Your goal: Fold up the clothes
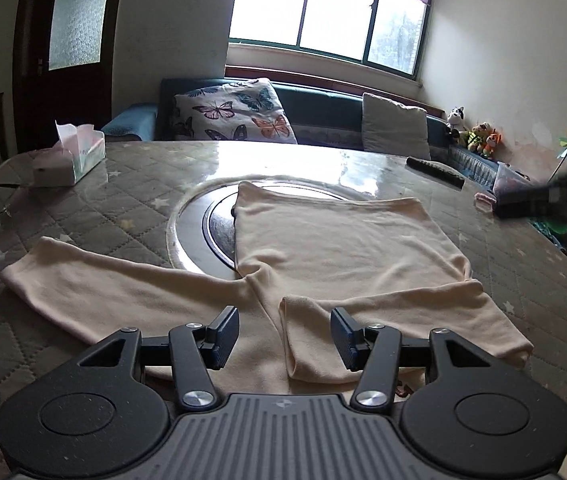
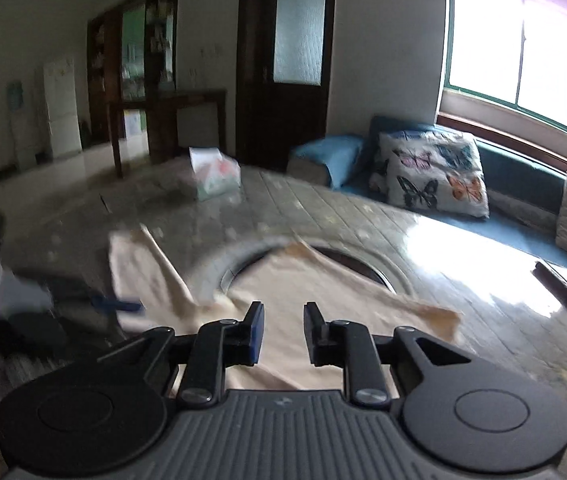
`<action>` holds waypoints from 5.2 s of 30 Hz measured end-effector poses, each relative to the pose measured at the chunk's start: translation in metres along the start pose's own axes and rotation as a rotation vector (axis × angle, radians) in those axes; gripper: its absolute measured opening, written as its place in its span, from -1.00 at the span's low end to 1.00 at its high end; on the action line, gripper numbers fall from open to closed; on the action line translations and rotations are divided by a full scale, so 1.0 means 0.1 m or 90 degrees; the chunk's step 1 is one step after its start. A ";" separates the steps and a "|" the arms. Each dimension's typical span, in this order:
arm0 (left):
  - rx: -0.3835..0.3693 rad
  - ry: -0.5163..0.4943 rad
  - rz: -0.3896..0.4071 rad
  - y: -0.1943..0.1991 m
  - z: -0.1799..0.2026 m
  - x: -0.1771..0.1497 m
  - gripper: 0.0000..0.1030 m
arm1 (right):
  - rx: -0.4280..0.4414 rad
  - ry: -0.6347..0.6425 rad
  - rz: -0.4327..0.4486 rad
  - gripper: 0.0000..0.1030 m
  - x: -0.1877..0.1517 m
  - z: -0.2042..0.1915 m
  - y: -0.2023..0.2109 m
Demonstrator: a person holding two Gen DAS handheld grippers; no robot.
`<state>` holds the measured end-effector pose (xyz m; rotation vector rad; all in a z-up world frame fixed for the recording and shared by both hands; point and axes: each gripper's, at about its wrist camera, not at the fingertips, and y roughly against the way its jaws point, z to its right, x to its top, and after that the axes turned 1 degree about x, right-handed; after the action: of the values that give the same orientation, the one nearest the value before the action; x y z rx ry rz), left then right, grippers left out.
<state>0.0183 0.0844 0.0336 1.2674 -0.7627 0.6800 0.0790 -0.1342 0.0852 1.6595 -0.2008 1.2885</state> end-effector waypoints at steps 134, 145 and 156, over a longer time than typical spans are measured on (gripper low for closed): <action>-0.120 -0.155 -0.035 -0.11 0.64 0.08 -0.44 | 0.092 -0.205 -0.058 -0.55 -0.64 0.44 -0.50; 0.051 -0.100 -0.037 0.11 -0.17 -0.07 0.00 | 0.116 -0.203 -0.106 -0.36 -0.63 0.20 -0.78; 0.062 -0.077 -0.060 -0.11 -0.28 -0.27 0.02 | 0.084 -0.152 -0.058 -0.93 -0.37 0.06 -0.58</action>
<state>0.0149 0.1093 0.0025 1.4342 -0.7710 0.5731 0.1042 -0.1249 0.0222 1.9141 -0.1839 1.0525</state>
